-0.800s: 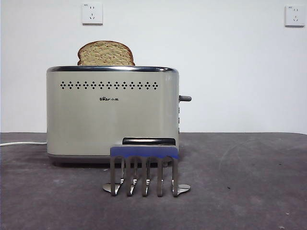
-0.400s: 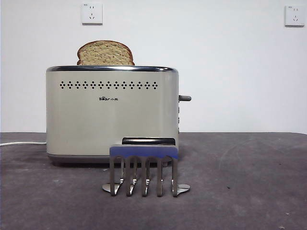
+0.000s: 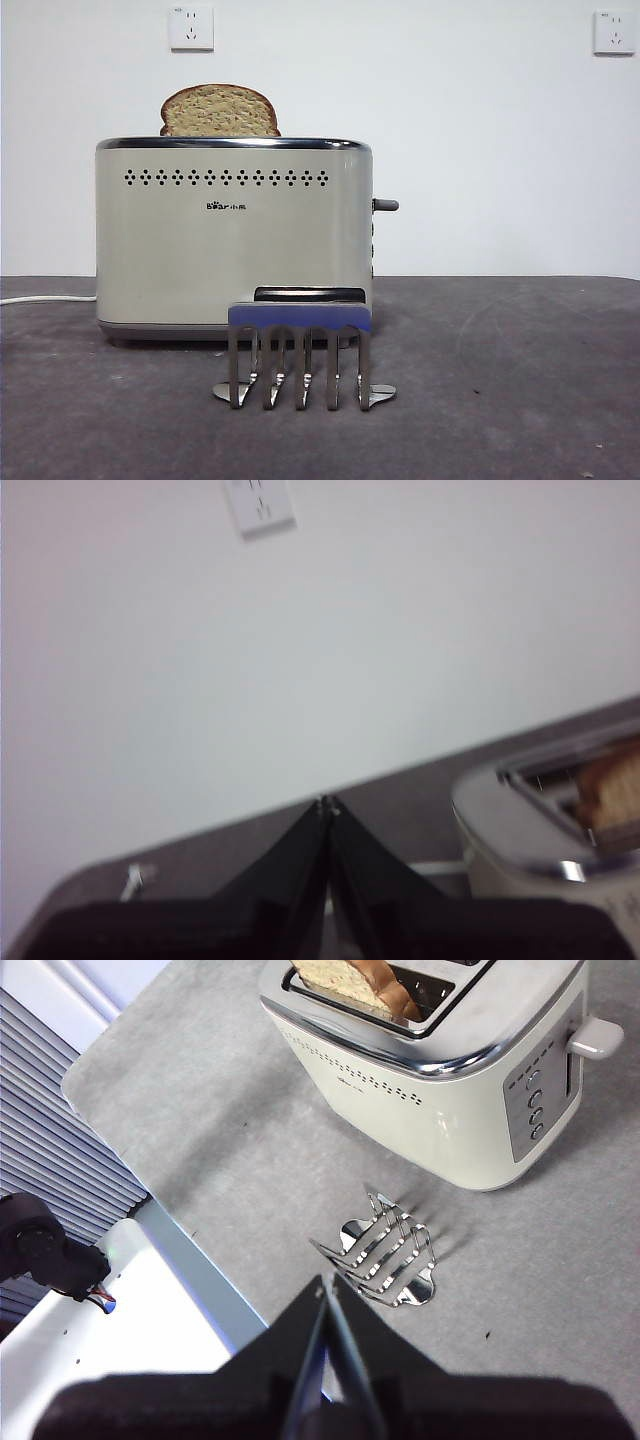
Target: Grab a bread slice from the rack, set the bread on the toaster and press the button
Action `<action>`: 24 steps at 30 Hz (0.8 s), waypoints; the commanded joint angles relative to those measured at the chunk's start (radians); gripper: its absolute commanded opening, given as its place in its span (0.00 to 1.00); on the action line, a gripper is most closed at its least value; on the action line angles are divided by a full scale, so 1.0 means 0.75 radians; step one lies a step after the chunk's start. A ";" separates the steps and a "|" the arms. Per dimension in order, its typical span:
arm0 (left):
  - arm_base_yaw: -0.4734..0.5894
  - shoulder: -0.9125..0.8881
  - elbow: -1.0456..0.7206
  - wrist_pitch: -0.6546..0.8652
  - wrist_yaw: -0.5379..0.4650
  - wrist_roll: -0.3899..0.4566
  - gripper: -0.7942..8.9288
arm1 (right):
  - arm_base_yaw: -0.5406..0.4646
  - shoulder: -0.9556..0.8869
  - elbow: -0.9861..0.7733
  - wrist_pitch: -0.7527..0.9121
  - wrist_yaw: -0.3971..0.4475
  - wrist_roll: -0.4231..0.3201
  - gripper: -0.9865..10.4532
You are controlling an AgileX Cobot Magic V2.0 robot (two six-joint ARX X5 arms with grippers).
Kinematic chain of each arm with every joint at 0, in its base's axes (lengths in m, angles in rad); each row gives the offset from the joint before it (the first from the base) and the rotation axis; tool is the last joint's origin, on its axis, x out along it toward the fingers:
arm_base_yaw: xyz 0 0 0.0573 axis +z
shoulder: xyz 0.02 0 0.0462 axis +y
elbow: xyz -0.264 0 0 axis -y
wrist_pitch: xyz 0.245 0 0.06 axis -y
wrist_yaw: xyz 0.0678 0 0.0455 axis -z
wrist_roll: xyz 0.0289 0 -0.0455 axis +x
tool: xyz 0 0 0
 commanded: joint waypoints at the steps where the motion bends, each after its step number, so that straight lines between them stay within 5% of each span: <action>1: 0.005 -0.096 -0.137 0.034 -0.006 -0.009 0.08 | 0.001 -0.002 -0.007 0.008 0.004 -0.011 0.09; 24: 0.004 -0.433 -0.668 0.069 -0.008 -0.151 0.08 | 0.001 -0.002 -0.007 0.008 0.004 -0.011 0.09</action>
